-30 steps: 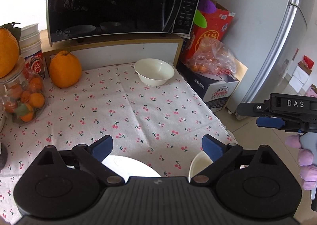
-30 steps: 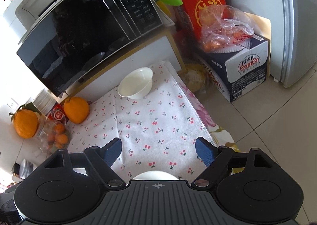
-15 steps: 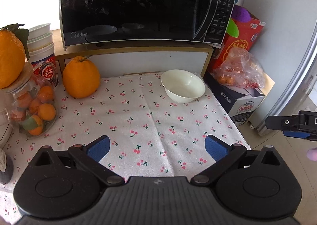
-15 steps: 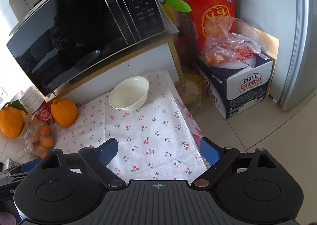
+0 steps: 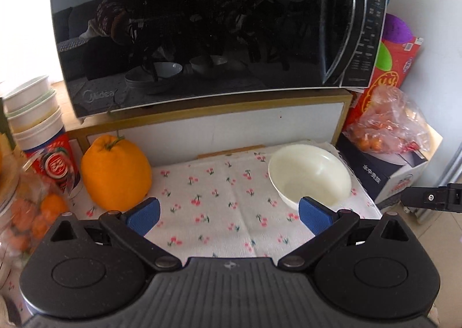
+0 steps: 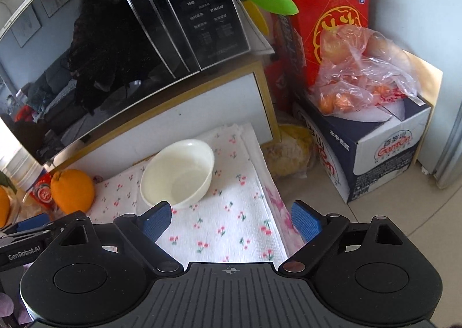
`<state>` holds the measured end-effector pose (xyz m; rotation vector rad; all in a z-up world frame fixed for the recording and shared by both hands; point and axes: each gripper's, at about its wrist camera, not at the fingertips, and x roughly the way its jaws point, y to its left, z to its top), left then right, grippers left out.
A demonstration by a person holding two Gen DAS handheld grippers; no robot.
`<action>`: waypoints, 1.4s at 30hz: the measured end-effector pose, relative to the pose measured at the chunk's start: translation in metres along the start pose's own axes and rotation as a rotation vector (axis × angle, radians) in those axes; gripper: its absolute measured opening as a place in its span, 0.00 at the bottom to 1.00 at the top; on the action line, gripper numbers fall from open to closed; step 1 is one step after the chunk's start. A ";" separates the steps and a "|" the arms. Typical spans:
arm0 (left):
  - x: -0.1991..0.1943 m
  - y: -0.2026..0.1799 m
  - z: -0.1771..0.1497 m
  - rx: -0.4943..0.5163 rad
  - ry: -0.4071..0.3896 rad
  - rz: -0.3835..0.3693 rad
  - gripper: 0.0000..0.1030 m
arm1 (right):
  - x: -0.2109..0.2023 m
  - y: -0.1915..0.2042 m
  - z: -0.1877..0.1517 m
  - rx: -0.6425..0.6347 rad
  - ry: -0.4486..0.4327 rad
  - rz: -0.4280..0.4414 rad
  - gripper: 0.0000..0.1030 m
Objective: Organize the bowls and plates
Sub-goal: 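Move the right gripper to the small white bowl's rim, then close the right gripper on the small white bowl's rim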
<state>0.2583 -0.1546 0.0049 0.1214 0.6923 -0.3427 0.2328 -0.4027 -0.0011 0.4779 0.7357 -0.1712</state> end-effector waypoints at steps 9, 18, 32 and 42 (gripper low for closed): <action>0.050 -0.006 0.006 -0.045 0.020 -0.032 0.97 | 0.048 -0.017 0.004 0.063 -0.007 0.131 0.89; 0.066 -0.002 0.007 -0.105 0.013 -0.108 0.70 | 0.075 -0.026 0.005 0.195 -0.024 0.245 0.88; 0.067 -0.001 0.005 -0.122 0.048 -0.184 0.24 | 0.091 -0.019 0.002 0.208 -0.005 0.264 0.36; 0.070 -0.012 0.008 -0.072 0.052 -0.203 0.09 | 0.097 -0.012 0.000 0.194 0.011 0.266 0.17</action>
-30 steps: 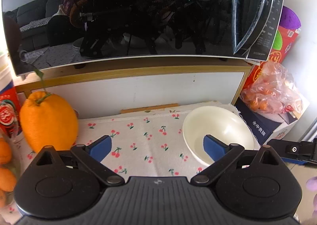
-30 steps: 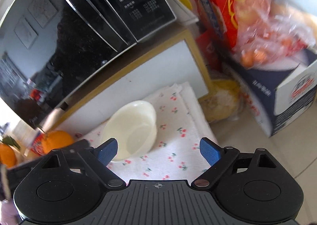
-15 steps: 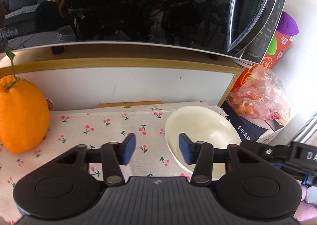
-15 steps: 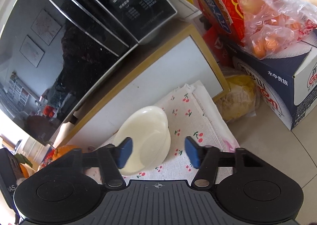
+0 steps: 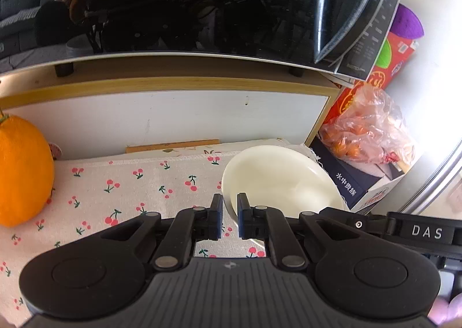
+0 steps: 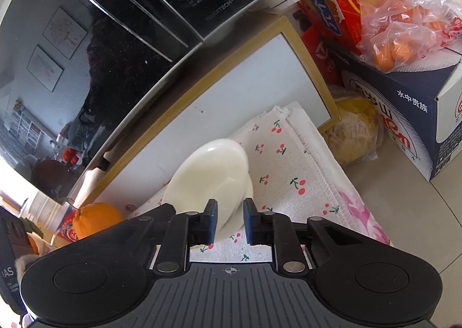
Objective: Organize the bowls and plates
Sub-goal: 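Close the right gripper on the small white bowl's rim, then lift the small bowl and carry it over the nested bowls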
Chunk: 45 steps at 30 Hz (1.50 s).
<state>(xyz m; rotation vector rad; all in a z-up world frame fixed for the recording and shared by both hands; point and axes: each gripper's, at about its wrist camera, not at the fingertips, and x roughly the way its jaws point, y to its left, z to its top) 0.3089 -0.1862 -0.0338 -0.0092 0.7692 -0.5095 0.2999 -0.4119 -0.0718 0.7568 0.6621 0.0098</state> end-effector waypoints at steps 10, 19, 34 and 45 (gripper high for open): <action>-0.008 -0.008 0.002 0.019 0.001 0.011 0.09 | -0.010 0.007 0.000 -0.019 0.006 -0.009 0.16; -0.036 -0.012 0.004 0.004 0.000 0.022 0.09 | -0.034 0.025 0.000 -0.037 0.006 0.010 0.17; -0.109 -0.033 -0.003 -0.021 -0.027 -0.004 0.09 | -0.109 0.069 -0.007 -0.105 -0.006 -0.022 0.17; -0.157 -0.048 -0.040 -0.043 -0.014 -0.039 0.09 | -0.161 0.083 -0.036 -0.112 0.019 -0.070 0.17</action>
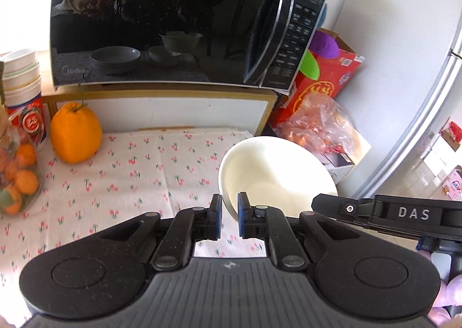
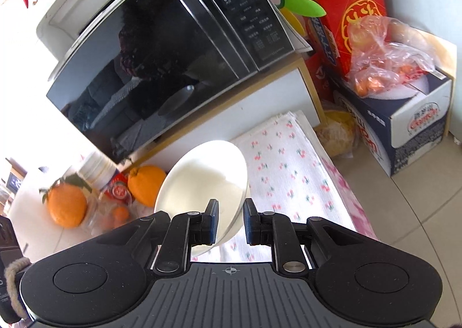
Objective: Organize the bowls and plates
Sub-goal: 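Lift the small bowl and carry it over the nested bowls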
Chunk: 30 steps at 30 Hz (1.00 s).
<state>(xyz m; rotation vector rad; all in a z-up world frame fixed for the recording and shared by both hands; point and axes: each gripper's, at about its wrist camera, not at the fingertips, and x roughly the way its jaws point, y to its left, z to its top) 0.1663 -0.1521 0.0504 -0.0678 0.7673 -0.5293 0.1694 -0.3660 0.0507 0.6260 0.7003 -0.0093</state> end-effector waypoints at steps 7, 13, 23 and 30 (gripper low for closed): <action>-0.022 -0.004 -0.027 -0.013 0.014 -0.006 0.09 | -0.024 0.003 -0.026 0.010 0.038 -0.020 0.17; -0.039 -0.003 -0.048 -0.037 0.027 -0.013 0.09 | -0.039 0.009 -0.049 -0.018 0.064 -0.045 0.18; -0.053 -0.001 -0.074 -0.052 0.048 -0.071 0.10 | -0.053 0.005 -0.069 -0.003 0.113 -0.067 0.18; -0.053 -0.007 -0.086 -0.027 0.108 -0.107 0.10 | -0.061 -0.001 -0.076 0.018 0.171 -0.125 0.18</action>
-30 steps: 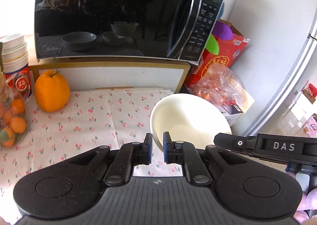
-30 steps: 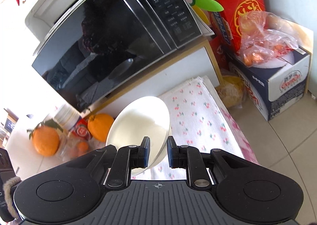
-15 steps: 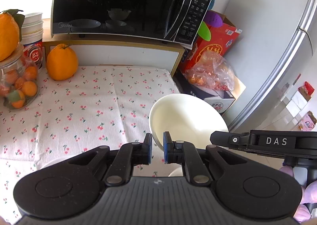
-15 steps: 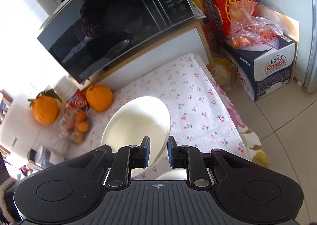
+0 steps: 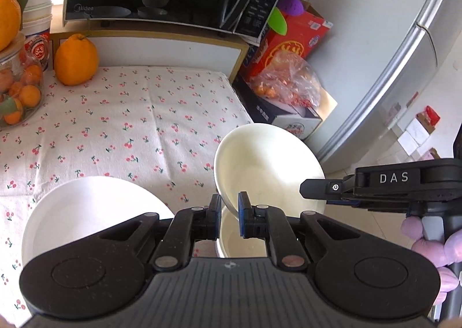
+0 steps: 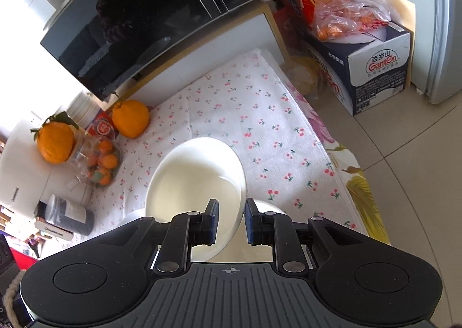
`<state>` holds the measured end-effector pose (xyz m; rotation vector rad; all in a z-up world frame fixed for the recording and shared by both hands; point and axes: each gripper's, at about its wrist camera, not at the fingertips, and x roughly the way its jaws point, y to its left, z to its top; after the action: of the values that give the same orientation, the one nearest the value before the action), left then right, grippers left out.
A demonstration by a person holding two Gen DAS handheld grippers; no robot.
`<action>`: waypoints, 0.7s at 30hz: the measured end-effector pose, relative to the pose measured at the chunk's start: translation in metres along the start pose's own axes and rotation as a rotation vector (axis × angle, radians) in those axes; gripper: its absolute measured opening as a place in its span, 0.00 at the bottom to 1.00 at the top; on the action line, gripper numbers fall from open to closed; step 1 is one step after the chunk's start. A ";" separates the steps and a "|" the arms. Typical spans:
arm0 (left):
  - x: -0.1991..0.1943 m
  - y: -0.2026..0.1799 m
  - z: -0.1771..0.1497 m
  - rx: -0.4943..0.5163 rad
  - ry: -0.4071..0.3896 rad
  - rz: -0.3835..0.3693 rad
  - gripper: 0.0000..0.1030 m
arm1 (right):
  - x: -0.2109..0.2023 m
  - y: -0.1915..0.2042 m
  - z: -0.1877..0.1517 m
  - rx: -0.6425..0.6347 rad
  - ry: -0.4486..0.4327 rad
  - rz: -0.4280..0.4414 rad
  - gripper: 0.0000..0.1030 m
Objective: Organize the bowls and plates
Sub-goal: 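Lift the small bowl and carry it over the nested bowls, then lower the small bowl into the nested white bowls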
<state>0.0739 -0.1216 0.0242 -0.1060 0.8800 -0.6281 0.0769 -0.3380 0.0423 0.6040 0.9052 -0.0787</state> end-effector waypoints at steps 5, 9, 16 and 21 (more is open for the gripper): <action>0.005 -0.003 -0.010 0.018 0.043 0.010 0.10 | 0.001 0.003 -0.009 -0.047 0.046 -0.062 0.18; 0.008 -0.005 -0.014 0.026 0.066 0.017 0.10 | 0.006 0.004 -0.015 -0.082 0.081 -0.110 0.18; 0.013 -0.007 -0.020 0.042 0.092 0.031 0.10 | 0.012 0.005 -0.023 -0.122 0.112 -0.151 0.18; 0.015 -0.007 -0.021 0.048 0.105 0.037 0.10 | 0.014 0.005 -0.025 -0.140 0.126 -0.162 0.18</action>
<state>0.0620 -0.1324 0.0022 -0.0130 0.9656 -0.6242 0.0693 -0.3177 0.0221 0.4081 1.0714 -0.1225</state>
